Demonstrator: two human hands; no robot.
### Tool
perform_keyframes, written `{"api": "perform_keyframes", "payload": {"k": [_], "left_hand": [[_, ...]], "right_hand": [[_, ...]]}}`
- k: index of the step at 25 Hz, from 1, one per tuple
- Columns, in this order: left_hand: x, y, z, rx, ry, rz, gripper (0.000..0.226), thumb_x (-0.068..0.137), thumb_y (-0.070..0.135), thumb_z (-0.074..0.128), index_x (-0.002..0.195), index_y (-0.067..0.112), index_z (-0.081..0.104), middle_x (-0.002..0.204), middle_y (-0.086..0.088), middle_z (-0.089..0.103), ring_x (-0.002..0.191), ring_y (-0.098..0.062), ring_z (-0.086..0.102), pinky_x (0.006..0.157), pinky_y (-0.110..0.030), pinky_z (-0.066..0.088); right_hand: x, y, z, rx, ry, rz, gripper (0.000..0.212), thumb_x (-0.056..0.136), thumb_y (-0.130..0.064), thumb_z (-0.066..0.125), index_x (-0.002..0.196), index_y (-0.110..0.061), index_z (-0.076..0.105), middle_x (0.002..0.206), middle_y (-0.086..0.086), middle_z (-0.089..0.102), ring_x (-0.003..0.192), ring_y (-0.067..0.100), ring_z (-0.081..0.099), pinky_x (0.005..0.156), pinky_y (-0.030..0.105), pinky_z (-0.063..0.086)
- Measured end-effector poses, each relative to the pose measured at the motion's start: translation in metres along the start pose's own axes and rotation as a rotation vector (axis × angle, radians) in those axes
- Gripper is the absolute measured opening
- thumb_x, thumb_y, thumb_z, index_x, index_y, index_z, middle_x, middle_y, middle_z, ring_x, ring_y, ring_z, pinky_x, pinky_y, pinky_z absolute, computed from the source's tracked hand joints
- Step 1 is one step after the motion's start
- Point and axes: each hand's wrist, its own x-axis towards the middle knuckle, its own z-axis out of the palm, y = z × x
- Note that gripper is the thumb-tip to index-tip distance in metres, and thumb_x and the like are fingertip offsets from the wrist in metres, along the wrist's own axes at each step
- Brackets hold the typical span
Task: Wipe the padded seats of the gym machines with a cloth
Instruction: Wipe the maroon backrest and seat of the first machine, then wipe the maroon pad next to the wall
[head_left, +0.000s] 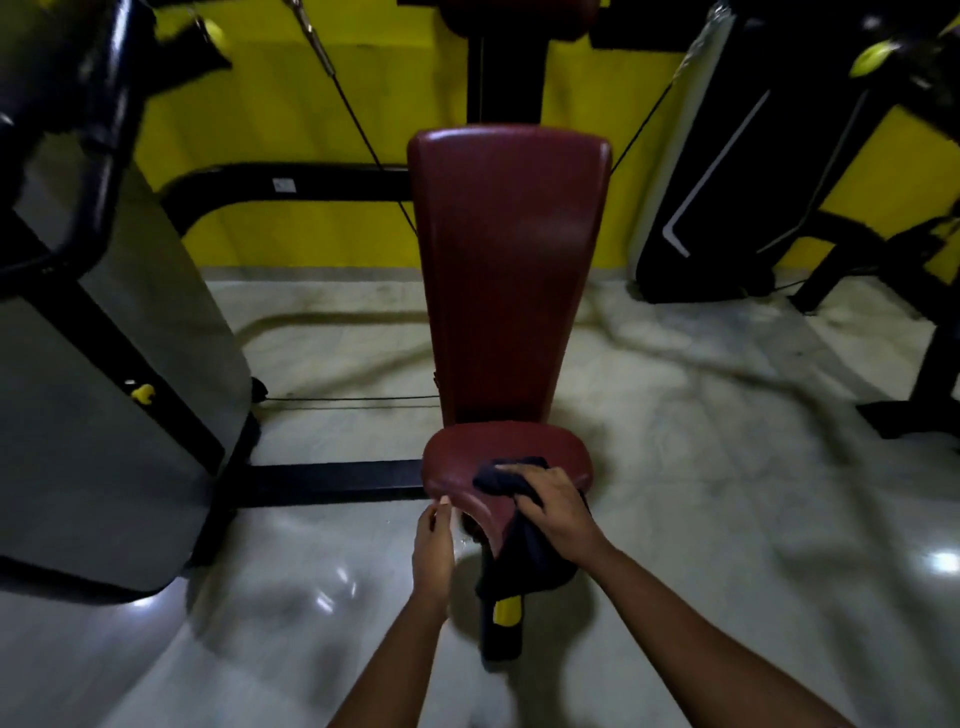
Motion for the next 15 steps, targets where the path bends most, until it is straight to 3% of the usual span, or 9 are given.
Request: {"api": "perform_keyframes", "payload": {"k": [2,8,11,15], "left_hand": [[-0.02,0.009,-0.014,-0.04,0.021,0.073,0.047,0.097,0.043,0.04,0.137,0.018,0.043,0.14,-0.006,0.047,0.127,-0.025,0.045,0.104,-0.036,0.034],[-0.098,0.023,-0.065,-0.183,0.12,0.221,0.048,0.099,0.039,0.037,0.14,0.016,0.039,0.141,-0.005,0.045,0.129,-0.019,0.043,0.102,-0.029,0.03],[-0.142,0.012,-0.12,-0.274,0.295,0.27,0.04,0.099,0.037,0.035,0.136,0.023,0.042,0.139,-0.003,0.046,0.126,-0.014,0.043,0.106,-0.03,0.028],[-0.193,-0.004,-0.212,-0.366,0.556,0.372,0.041,0.099,0.036,0.037,0.137,0.022,0.041,0.138,-0.001,0.049,0.12,-0.014,0.048,0.108,-0.031,0.028]], "right_hand": [[-0.015,-0.032,-0.003,0.074,0.106,0.012,0.051,0.084,-0.037,0.037,0.133,-0.026,0.047,0.129,-0.003,0.055,0.108,0.018,0.045,0.087,0.019,0.027],[-0.05,-0.101,0.018,0.369,0.144,-0.007,0.043,0.088,-0.028,0.045,0.13,-0.022,0.049,0.115,-0.003,0.057,0.105,0.015,0.049,0.081,0.017,0.032],[-0.057,-0.147,0.042,0.539,0.061,-0.039,0.037,0.093,-0.015,0.051,0.13,-0.01,0.05,0.111,-0.003,0.053,0.104,0.012,0.048,0.082,0.015,0.032],[-0.062,-0.215,0.098,0.666,-0.164,-0.132,0.041,0.09,-0.023,0.052,0.13,-0.012,0.05,0.123,0.004,0.059,0.112,0.018,0.054,0.094,0.029,0.041]]}}
